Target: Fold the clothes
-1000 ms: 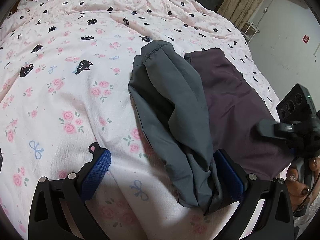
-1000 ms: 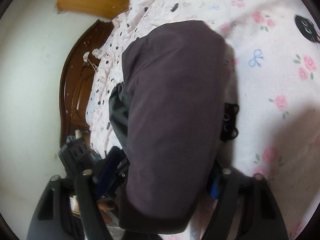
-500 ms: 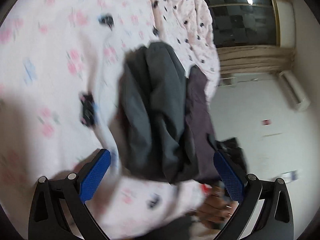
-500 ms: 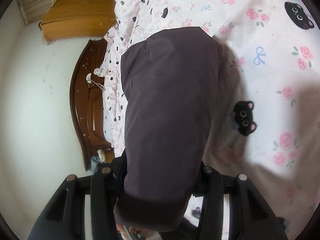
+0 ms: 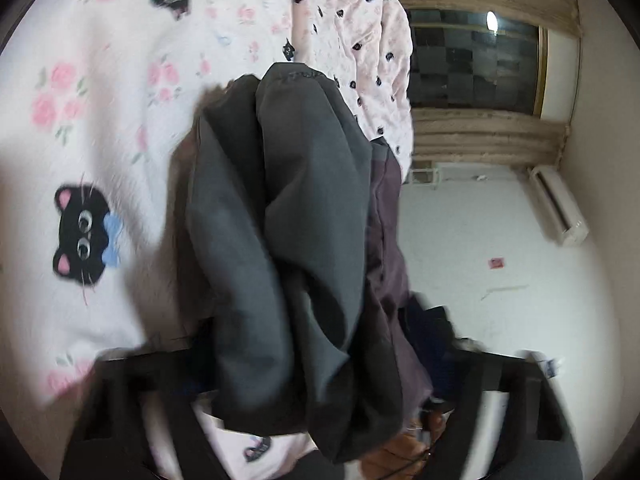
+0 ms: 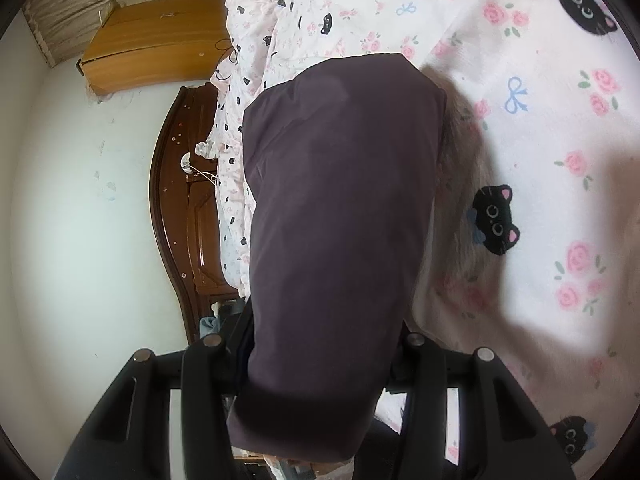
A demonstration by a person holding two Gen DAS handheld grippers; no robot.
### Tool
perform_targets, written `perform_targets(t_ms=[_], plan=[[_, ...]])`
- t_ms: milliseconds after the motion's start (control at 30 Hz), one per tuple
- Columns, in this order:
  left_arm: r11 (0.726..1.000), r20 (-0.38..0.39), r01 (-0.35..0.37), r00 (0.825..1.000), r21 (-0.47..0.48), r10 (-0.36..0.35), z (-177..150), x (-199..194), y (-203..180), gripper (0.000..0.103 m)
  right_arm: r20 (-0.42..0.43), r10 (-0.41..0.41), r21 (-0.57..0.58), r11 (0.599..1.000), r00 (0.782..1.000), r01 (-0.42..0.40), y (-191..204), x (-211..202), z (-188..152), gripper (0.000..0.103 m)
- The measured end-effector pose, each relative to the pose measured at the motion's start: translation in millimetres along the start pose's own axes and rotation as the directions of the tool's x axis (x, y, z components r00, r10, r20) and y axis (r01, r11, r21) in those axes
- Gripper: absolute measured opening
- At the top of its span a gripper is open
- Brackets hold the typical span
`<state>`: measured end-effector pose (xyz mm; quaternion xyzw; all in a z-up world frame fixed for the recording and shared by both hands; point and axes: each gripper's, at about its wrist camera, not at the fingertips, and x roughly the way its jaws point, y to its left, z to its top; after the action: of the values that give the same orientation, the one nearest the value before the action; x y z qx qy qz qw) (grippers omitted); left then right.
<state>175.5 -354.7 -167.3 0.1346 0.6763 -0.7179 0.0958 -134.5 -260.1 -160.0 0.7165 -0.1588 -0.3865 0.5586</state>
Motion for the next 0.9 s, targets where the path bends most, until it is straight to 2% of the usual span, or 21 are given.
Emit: perform_targets(t_ms=[67, 167, 333, 433, 667, 900], plan=[[0.999, 0.004, -0.005, 1.0, 0.039, 0.005, 1.0, -0.4, -8.1, 0.039, 0.001, -0.008, -0.021, 1.0, 1.0, 0.008, 3.1, -6.4, -1.0, 0.048], [0.994, 0.024, -0.017, 1.0, 0.108, 0.015, 1.5, -5.8, -25.1, 0.031, -0.002, -0.008, -0.049, 0.999, 1.0, 0.008, 7.6, -15.3, -3.2, 0.047], [0.987, 0.1, -0.035, 0.995, 0.157, 0.019, 6.8, -36.4, -41.3, 0.029, -0.032, -0.006, -0.148, 0.989, 0.999, 0.001, 39.8, -4.2, -6.0, 0.047], [0.983, 0.159, -0.057, 0.987, 0.176, 0.029, 12.5, -64.1, -47.2, 0.029, -0.084, 0.021, -0.194, 0.98, 0.996, -0.037, 61.7, 18.7, -5.4, 0.047], [0.989, 0.295, -0.082, 0.955, 0.126, 0.041, 59.8, -132.1, -29.5, 0.029, -0.197, 0.034, -0.255, 0.963, 0.98, -0.085, 108.6, 108.5, 13.5, 0.047], [0.996, 0.425, -0.085, 0.902, 0.014, 0.071, 109.7, -181.8, 16.1, 0.029, -0.294, -0.016, -0.299, 0.951, 0.956, -0.076, 141.1, 215.0, 37.4, 0.047]])
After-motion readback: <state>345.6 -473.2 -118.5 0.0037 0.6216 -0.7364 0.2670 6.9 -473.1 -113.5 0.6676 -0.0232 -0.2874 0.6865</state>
